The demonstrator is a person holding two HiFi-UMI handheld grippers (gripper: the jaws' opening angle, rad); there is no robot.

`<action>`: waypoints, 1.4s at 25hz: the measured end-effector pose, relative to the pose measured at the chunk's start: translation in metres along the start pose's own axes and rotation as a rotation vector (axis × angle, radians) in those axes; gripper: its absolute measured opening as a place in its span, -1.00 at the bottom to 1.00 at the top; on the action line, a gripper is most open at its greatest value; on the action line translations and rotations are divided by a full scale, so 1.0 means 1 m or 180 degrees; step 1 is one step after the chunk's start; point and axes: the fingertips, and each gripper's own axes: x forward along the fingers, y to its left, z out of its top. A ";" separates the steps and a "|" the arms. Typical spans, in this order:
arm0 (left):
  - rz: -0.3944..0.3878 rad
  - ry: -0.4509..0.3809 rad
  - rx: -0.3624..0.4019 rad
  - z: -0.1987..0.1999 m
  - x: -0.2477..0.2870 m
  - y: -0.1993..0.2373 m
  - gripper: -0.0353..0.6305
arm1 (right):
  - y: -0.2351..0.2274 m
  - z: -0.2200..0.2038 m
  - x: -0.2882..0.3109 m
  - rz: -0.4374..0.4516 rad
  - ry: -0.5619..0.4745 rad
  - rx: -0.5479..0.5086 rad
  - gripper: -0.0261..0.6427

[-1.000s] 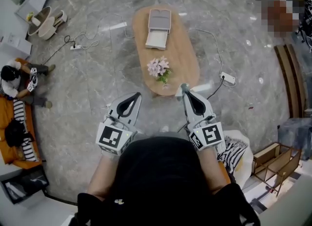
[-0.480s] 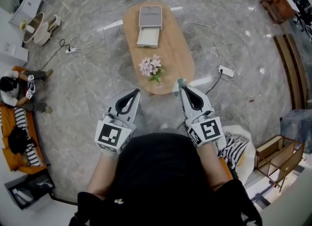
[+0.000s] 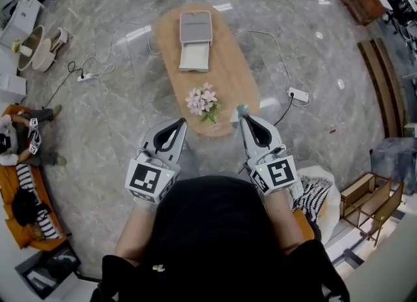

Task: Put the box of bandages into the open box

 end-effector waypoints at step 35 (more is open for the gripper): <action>-0.0385 0.0163 -0.0353 -0.030 0.046 0.211 -0.86 | -0.005 -0.021 0.208 -0.0442 0.0560 0.0138 -0.92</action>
